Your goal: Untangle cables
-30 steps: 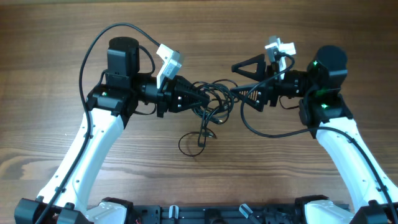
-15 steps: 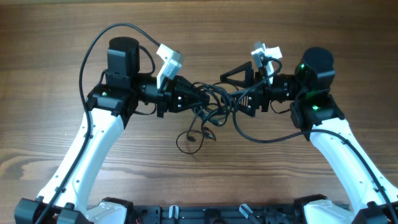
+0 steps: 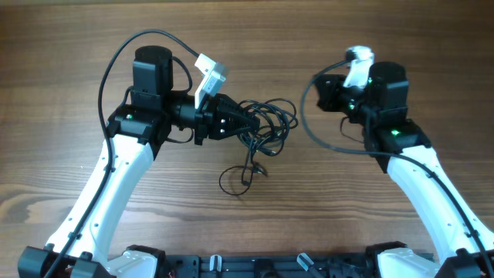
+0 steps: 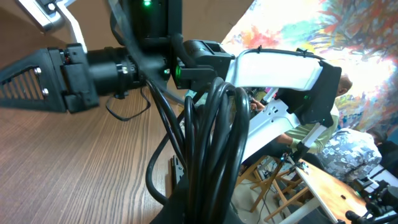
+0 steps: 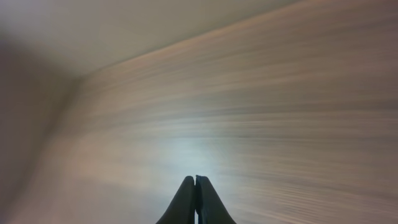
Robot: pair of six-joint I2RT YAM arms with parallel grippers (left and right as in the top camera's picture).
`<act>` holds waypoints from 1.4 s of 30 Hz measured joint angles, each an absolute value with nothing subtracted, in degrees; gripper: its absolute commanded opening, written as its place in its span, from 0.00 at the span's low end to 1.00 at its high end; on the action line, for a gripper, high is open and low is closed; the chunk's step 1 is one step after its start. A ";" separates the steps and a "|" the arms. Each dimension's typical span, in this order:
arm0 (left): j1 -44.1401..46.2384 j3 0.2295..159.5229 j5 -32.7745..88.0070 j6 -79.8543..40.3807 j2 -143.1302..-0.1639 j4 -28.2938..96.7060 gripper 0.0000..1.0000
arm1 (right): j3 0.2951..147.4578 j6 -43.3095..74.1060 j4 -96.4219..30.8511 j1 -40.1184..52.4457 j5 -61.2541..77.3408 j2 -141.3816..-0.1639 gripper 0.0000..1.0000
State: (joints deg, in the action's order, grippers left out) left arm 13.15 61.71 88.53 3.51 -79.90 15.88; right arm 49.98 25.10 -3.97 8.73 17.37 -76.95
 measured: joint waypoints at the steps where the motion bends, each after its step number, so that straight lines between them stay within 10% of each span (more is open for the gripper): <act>1: 13.15 61.71 88.58 3.49 -79.90 15.88 0.04 | 49.95 25.06 -4.43 7.86 15.75 -76.95 0.17; 5: 13.15 61.71 88.07 3.31 -79.90 15.90 0.04 | 49.93 21.21 -2.33 3.73 22.70 -76.95 0.43; 16: 13.21 61.71 85.34 3.03 -79.90 15.88 0.06 | 49.93 22.06 16.64 0.08 75.42 -76.95 0.44; 29: 15.86 61.71 85.12 2.90 -79.90 15.42 0.06 | 49.93 28.05 14.87 4.62 81.06 -77.87 0.36; 33: 15.86 61.71 84.86 2.85 -79.90 14.74 0.06 | 49.93 28.34 13.50 5.58 81.25 -77.87 0.55; 42: 15.86 61.71 79.79 2.83 -79.90 14.87 0.04 | 49.93 26.65 14.44 0.40 81.65 -77.91 0.60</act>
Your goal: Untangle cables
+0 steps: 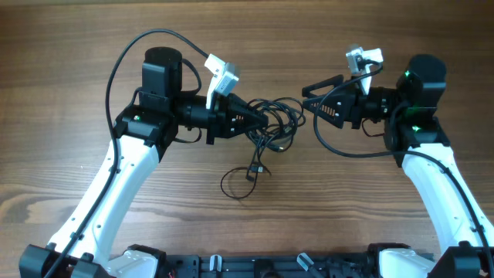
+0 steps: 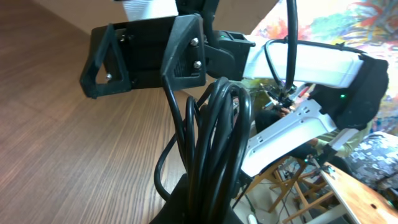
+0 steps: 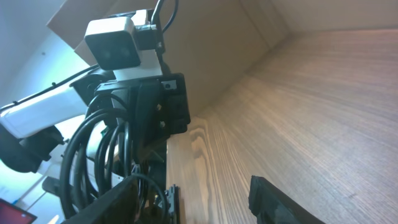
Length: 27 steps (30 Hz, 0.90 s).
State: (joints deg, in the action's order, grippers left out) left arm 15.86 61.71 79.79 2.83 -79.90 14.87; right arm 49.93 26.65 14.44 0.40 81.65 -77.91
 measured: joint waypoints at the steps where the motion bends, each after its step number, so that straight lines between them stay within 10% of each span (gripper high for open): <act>1: 15.86 61.71 79.55 2.83 -79.90 14.87 0.04 | 49.93 26.52 14.44 0.38 81.65 -77.91 0.60; 27: 15.88 61.71 79.44 2.66 -79.90 15.22 0.04 | 49.93 25.23 11.40 4.86 80.49 -77.91 0.58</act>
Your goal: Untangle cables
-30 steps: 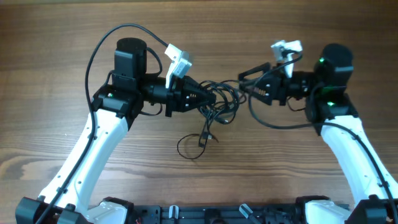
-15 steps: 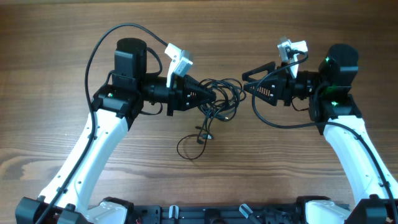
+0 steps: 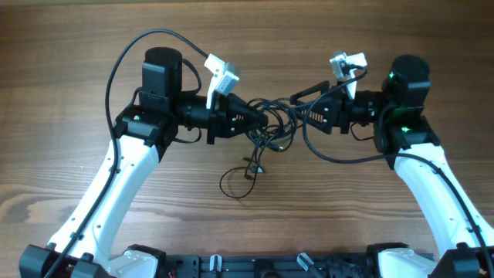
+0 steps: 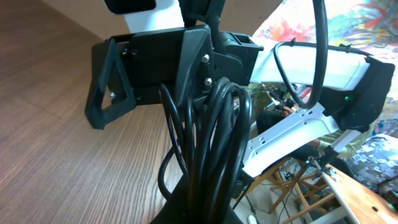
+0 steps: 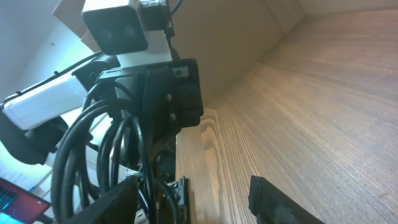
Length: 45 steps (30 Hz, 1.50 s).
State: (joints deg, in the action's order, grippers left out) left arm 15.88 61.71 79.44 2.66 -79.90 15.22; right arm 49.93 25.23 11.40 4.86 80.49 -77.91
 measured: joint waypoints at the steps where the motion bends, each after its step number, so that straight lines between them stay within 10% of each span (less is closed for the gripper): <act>1: 15.88 61.71 79.59 2.63 -79.90 15.11 0.04 | 49.93 25.21 11.09 4.86 80.49 -77.91 0.57; 35: 19.03 61.71 73.93 -3.60 -79.90 11.55 0.05 | 49.93 27.16 12.91 8.93 79.94 -77.91 0.50; 40: 19.03 61.71 73.52 -3.79 -79.90 11.53 0.04 | 49.93 27.70 13.17 8.93 77.84 -77.91 0.04; 45: 19.03 61.71 72.14 -4.47 -79.92 11.46 0.04 | 50.00 25.61 4.45 9.32 69.38 -77.91 0.04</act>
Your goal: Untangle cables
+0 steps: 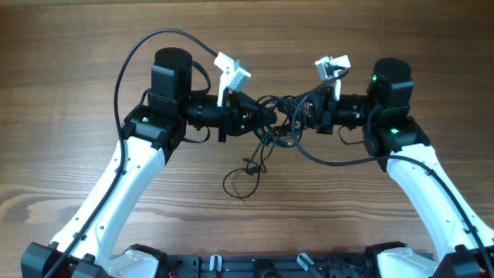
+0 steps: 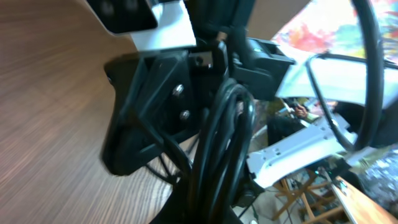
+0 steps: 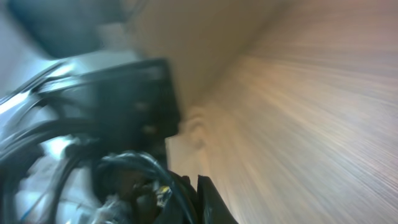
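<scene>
A tangle of black cables point(image 1: 276, 130) hangs between both grippers over the middle of the wooden table. My left gripper point(image 1: 268, 117) is shut on a thick bunch of the strands point(image 2: 222, 134). My right gripper point(image 1: 296, 117) faces it from the right, tip inside the tangle. In the blurred right wrist view its fingers point(image 3: 198, 196) stand together with a cable point(image 3: 140, 163) curving in at their left side. One loose loop point(image 1: 240, 184) trails down onto the table, with a plug end point(image 1: 252, 165) above it.
The table point(image 1: 69, 69) is brown wood. Each arm's own black lead arches beside it: the left one point(image 1: 123, 69), the right one point(image 1: 324, 158). The robot's black base rail point(image 1: 255, 266) runs along the near edge.
My right gripper was open just right of the tangle. It is now further left, inside the tangle, with its fingers together. The left gripper and the bundle have shifted slightly right.
First my left gripper held the bundle while the right one was shut and turned away at the far right. The right gripper then faced the tangle, open, and stood closer each time. Now it is shut within the tangle, nose to nose with the left.
</scene>
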Robot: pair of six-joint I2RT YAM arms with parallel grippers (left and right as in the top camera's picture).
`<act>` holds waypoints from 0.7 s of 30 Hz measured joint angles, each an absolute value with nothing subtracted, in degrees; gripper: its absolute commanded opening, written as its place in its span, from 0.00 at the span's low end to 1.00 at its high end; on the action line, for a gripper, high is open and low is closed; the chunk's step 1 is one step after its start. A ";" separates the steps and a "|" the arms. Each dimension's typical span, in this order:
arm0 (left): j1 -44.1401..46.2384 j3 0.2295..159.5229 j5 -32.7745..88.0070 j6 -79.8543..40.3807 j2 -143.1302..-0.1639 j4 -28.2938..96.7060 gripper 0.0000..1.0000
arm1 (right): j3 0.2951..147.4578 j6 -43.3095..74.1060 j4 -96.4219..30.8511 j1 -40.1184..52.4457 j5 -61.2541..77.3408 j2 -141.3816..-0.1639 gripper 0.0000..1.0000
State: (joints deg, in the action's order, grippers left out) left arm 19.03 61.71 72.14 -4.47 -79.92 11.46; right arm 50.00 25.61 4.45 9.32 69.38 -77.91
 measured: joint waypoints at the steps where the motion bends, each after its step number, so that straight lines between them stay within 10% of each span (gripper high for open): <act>1: 19.03 61.69 71.05 -4.86 -79.96 11.53 0.04 | 50.00 24.64 2.22 9.87 65.67 -77.82 0.04; 21: 19.14 61.34 71.75 -5.72 -81.32 11.38 0.04 | 50.02 22.24 4.97 3.03 4.67 -81.45 0.04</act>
State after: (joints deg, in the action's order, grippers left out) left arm 19.14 61.34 71.75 -5.72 -81.32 11.38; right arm 50.02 22.24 4.97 3.03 4.67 -81.45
